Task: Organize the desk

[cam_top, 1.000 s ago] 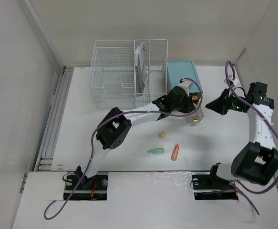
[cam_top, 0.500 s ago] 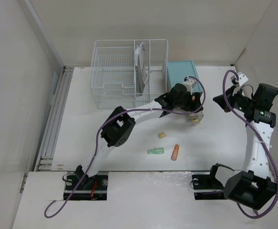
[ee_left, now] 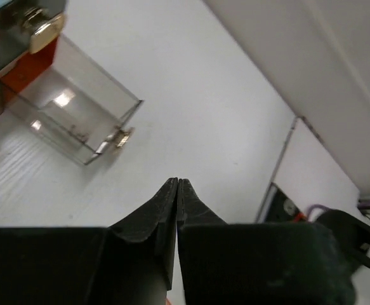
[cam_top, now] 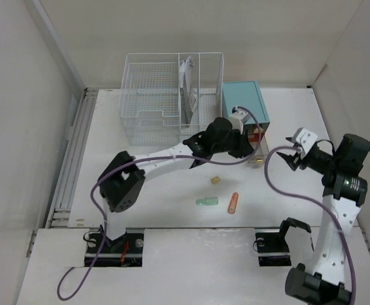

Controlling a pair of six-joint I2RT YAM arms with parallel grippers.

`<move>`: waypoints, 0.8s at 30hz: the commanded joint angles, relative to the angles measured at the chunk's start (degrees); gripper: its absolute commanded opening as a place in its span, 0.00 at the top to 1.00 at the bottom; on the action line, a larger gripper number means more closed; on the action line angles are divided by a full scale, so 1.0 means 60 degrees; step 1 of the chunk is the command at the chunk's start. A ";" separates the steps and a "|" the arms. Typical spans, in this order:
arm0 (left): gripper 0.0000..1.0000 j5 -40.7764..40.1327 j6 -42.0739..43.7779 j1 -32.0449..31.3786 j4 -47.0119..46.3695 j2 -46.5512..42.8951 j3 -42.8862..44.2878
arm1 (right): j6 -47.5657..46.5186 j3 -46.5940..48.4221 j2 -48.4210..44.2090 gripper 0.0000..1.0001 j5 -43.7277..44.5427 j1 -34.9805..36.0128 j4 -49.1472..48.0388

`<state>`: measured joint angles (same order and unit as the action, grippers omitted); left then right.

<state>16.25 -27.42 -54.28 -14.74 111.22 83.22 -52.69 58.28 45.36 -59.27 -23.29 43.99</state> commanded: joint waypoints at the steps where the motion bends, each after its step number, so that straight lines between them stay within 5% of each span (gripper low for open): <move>1: 1.00 0.0032 0.0087 -0.0473 -0.0883 -0.1834 -0.0567 | -0.3635 -0.0163 -0.0660 0.42 -0.1471 -0.0030 0.1791; 3: 1.00 -0.0129 0.0087 -0.0576 -0.1129 -0.3001 -0.1649 | -0.4863 -0.0163 -0.0764 0.47 -0.1738 -0.0030 0.2787; 8: 1.00 -0.1752 0.0496 -0.0664 -0.1177 -0.6094 -0.4476 | -0.9172 -0.0411 0.0903 0.42 -0.1683 0.0495 0.5600; 10: 0.65 -0.2675 0.0599 -0.0665 -0.0463 -0.7744 -0.5882 | -0.9500 -0.0645 0.1635 0.35 -0.1258 0.1825 0.5736; 12: 0.53 -0.3760 0.0513 -0.0665 -0.0021 -0.8776 -0.7196 | -0.9500 -0.0777 0.2602 0.33 -0.0513 0.3257 0.5023; 15: 0.36 -0.3982 0.0207 -0.0665 0.0216 -1.0549 -0.8388 | -0.7501 -0.0895 0.3366 0.35 0.0351 0.4273 0.3340; 19: 0.35 -0.4085 -0.0466 -0.0665 0.0655 -1.1972 -0.9620 | -0.4436 -0.1247 0.3470 0.47 0.2841 0.6978 -0.0596; 24: 0.35 -0.4085 -0.0821 -0.0665 0.0890 -1.3216 -1.0428 | -0.2970 -0.0751 0.4872 0.55 0.4515 0.8377 -0.1662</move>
<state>-6.81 -30.04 -58.39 -8.62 35.40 21.54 -79.29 51.07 70.72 -40.80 24.93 44.03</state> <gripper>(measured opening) 0.651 0.456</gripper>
